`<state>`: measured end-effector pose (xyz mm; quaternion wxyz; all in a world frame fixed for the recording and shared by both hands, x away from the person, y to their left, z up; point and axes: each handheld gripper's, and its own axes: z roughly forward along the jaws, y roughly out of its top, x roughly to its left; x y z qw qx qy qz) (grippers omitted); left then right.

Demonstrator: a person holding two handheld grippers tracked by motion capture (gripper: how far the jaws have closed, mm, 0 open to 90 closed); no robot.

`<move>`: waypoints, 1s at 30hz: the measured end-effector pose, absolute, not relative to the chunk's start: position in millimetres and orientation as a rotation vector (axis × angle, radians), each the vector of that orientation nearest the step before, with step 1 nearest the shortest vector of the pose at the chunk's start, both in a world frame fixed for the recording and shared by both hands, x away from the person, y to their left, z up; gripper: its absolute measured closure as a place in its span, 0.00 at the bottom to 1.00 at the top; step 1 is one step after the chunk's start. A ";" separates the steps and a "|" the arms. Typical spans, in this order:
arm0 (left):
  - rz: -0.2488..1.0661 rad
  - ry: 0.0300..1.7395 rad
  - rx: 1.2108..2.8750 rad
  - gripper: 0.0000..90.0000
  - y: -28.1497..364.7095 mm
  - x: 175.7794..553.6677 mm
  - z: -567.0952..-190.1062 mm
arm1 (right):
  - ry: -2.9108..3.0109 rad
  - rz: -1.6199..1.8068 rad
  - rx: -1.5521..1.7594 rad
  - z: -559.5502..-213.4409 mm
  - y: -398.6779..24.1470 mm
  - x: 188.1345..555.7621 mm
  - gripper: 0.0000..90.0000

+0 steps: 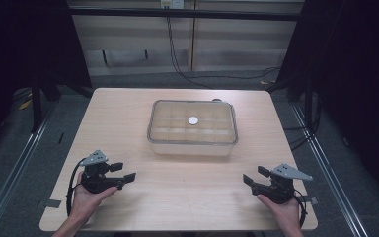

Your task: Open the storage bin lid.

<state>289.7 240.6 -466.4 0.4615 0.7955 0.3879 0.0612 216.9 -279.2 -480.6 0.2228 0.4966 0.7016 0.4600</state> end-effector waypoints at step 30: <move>0.161 0.944 1.943 0.36 237.1 303.5 -452.7 | 2.035 1.281 1.355 -443.2 -269.4 238.3 0.37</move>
